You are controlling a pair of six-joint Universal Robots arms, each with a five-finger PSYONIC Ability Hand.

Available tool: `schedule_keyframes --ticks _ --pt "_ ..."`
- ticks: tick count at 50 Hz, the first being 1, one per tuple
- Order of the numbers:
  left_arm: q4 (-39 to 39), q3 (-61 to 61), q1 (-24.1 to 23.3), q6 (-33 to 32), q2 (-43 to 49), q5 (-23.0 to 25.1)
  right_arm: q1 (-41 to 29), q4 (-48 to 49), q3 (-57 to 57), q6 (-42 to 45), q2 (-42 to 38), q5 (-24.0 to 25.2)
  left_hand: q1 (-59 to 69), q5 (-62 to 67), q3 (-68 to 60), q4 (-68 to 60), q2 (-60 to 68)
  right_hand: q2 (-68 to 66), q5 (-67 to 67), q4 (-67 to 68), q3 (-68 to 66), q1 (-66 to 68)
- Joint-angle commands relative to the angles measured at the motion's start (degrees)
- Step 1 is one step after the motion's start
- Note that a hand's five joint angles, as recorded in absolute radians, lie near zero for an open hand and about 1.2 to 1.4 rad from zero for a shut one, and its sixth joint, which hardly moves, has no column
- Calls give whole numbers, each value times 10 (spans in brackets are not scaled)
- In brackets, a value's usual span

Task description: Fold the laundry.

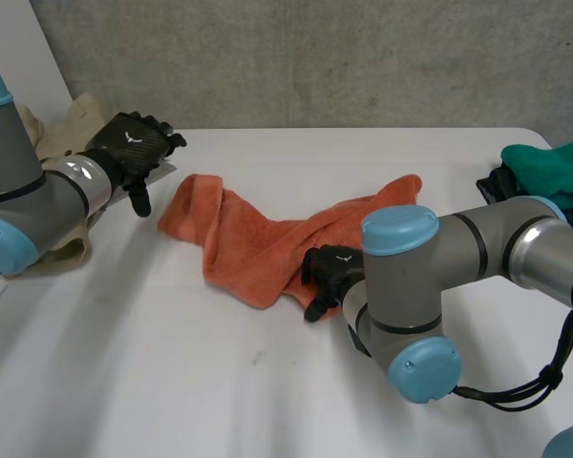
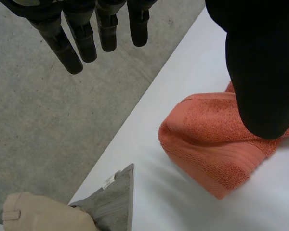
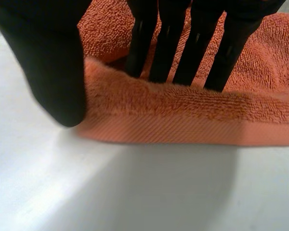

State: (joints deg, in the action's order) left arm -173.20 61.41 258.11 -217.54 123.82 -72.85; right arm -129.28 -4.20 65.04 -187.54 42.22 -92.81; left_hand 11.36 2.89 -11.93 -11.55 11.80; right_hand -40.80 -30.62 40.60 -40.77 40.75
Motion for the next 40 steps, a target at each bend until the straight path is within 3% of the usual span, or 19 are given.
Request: schedule_keyframes --ticks 1,4,9,16,26,35,38,40 --pt "-3 1 -5 0 9 -2 -4 34 -1 21 -3 -17 -14 -29 19 16 -18 -392 -394 394 -392 392" --pt "-12 -7 -9 -3 22 -4 -3 34 10 44 18 -20 -14 -29 19 16 -18 -392 -394 394 -392 392" --pt "-25 -51 -25 -10 72 -10 10 19 61 106 120 -4 -14 -29 19 16 -18 -392 -394 394 -392 392" --pt "-14 -124 -49 -47 142 -27 17 6 116 204 295 72 -14 -29 19 16 -18 -392 -394 394 -392 392" --pt "-9 -213 -87 -121 236 -31 36 -37 119 191 437 122 -14 -29 19 16 -18 -392 -394 394 -392 392" --pt "14 -293 -89 -159 302 -73 105 -41 114 186 440 136 214 198 -208 -212 209 -392 -394 394 -392 392" --pt "8 -318 -85 -165 317 -91 130 -37 114 192 424 140 323 308 -317 -321 318 -392 -394 394 -392 392" --pt "7 -328 -84 -169 322 -98 145 -36 114 198 414 144 467 452 -462 -465 463 -392 -394 394 -392 392"
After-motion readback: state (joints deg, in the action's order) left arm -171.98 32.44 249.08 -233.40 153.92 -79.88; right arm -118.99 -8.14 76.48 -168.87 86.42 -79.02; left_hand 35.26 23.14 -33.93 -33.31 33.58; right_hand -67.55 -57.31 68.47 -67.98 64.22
